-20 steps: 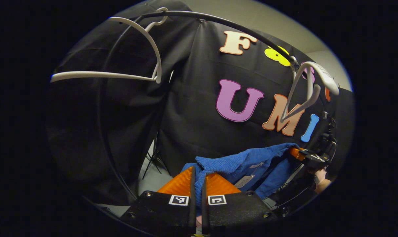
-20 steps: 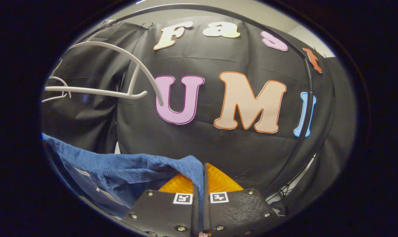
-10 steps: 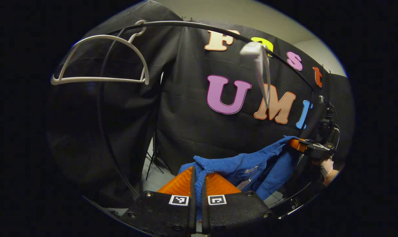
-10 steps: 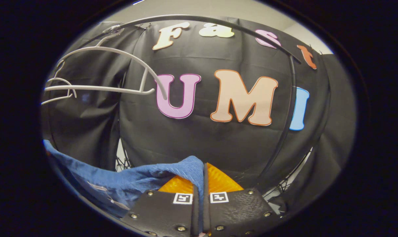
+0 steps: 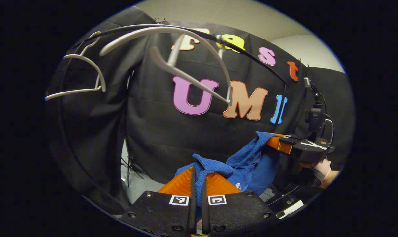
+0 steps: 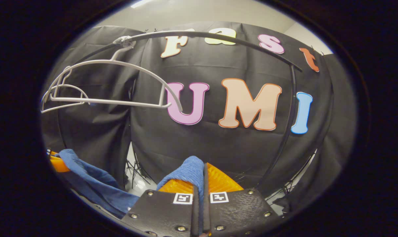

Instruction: Grasp the clothes on the hanger with both hands and then place them into the laundry hamper below.

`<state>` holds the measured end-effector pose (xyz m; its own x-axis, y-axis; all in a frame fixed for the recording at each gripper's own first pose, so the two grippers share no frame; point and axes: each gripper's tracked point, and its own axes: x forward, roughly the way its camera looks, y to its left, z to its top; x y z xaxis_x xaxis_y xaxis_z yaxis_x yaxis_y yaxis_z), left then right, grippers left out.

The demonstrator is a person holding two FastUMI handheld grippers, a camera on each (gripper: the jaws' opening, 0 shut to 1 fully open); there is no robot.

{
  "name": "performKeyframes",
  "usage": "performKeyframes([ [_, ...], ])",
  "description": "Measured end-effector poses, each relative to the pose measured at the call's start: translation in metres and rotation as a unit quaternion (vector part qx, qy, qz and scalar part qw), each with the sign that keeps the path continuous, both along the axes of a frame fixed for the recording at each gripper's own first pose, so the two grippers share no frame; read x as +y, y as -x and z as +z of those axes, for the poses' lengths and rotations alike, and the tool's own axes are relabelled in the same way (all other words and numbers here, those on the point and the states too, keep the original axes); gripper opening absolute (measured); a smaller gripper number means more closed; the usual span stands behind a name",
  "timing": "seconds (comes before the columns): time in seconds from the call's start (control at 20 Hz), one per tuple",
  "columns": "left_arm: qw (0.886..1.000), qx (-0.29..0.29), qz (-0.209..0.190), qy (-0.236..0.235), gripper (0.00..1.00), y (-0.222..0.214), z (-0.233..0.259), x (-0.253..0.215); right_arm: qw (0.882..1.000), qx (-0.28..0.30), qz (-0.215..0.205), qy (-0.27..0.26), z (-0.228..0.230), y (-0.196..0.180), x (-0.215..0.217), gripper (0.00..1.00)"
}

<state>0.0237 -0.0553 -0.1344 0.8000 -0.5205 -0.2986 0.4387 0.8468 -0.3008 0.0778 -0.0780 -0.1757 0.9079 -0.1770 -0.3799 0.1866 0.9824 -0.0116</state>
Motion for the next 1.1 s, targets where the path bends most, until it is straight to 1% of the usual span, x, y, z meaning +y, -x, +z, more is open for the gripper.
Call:
performKeyframes([
  [0.25,0.996,-0.03,-0.082,0.031,0.07,-0.004,0.023,-0.073,0.999,-0.003,0.029,-0.015,0.004,0.0,0.016,0.05],
  [0.35,0.991,-0.04,-0.109,0.063,0.07,0.0,0.03,-0.098,0.999,-0.002,0.035,-0.019,0.001,0.002,0.017,0.05],
  [0.45,0.987,-0.039,-0.125,0.09,0.07,-0.001,0.038,-0.118,0.999,0.0,0.034,-0.024,-0.003,0.003,0.012,0.05],
  [0.65,0.986,-0.018,-0.123,0.113,0.07,-0.007,0.024,-0.131,0.999,0.009,0.022,-0.043,-0.019,0.007,0.002,0.05],
  [0.8,0.986,0.004,-0.116,0.12,0.07,-0.014,0.005,-0.136,0.998,0.029,0.012,-0.056,-0.043,0.015,-0.002,0.05],
  [1.0,0.987,0.043,-0.115,0.106,0.07,-0.02,-0.034,-0.143,0.995,0.069,0.002,-0.067,-0.081,0.03,-0.004,0.06],
  [1.1,0.986,0.065,-0.117,0.101,0.07,-0.02,-0.047,-0.155,0.994,0.089,-0.001,-0.071,-0.1,0.04,-0.006,0.05],
])
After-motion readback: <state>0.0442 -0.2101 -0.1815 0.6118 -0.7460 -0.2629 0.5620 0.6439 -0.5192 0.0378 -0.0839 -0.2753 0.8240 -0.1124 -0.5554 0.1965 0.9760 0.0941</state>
